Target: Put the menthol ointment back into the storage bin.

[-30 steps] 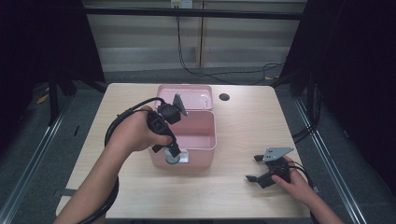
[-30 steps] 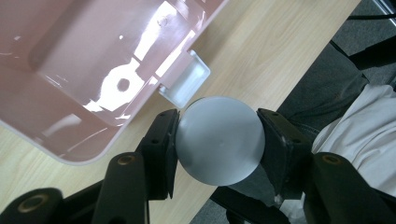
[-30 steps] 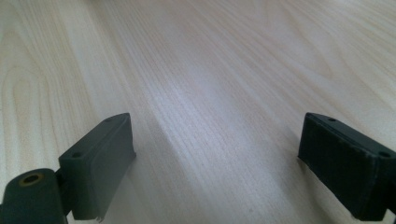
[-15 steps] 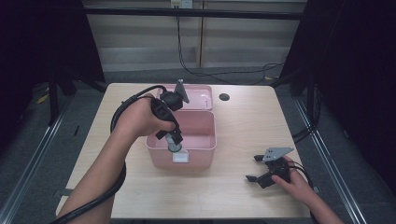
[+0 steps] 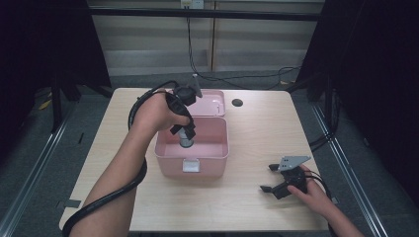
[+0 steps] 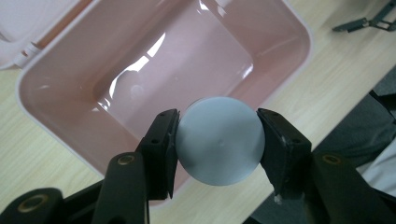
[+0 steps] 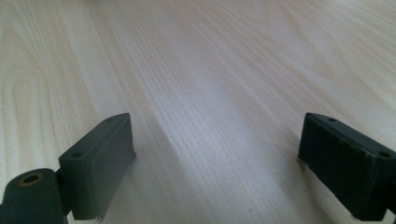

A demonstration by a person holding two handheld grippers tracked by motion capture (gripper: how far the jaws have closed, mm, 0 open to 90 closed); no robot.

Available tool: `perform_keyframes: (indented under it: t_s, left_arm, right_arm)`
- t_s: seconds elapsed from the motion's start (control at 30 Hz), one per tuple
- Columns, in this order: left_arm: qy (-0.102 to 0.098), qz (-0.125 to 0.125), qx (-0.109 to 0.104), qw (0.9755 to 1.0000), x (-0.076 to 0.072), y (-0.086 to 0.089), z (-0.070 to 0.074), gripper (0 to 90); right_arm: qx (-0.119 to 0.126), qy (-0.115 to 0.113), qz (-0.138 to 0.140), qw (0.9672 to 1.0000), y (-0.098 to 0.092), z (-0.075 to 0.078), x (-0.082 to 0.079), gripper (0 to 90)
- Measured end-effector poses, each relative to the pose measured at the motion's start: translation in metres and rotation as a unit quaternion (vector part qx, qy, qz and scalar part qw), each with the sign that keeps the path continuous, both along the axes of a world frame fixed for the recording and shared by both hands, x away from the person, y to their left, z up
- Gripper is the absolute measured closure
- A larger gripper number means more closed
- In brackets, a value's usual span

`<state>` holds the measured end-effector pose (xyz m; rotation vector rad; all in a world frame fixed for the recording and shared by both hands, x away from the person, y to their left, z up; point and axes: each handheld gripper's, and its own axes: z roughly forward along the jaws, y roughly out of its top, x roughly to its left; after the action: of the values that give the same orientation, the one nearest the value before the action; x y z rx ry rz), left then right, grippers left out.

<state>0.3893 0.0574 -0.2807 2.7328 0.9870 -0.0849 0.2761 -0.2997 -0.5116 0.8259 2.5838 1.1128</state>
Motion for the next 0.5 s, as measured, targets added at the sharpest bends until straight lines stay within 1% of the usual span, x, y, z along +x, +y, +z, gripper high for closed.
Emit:
perform_keyframes:
  t_s: [0.07,0.13,0.2,0.27,0.37,0.4,0.5]
  left_arm:
    - [-0.003,0.004,-0.001,1.0,0.003,-0.001,-0.003,50.3]
    - [-0.001,0.006,-0.001,1.0,0.004,-0.002,-0.004,50.3]
    - [-0.001,0.009,0.0,1.0,0.008,-0.004,-0.008,50.4]
    - [0.002,0.013,-0.004,0.9999,0.011,-0.006,-0.011,50.4]
    - [-0.001,0.022,-0.001,0.9998,0.014,-0.008,-0.016,50.3]
    - [-0.001,0.021,-0.002,0.9998,0.016,-0.009,-0.018,50.4]
    - [0.0,0.031,0.001,0.9995,0.02,-0.011,-0.024,50.3]
  right_arm:
    - [0.0,0.002,0.0,1.0,0.0,0.0,0.0,9.9]
    - [0.0,0.0,0.0,1.0,0.0,0.0,0.0,9.9]
    - [0.0,0.0,0.0,1.0,0.0,0.0,0.0,9.8]
    - [0.0,0.0,0.0,1.0,0.0,0.0,0.0,9.9]
    - [0.0,0.0,0.0,1.0,0.0,0.0,0.0,9.8]
    - [0.0,0.0,0.0,1.0,0.0,0.0,0.0,9.9]
    - [0.0,0.0,0.0,1.0,0.0,0.0,0.0,9.9]
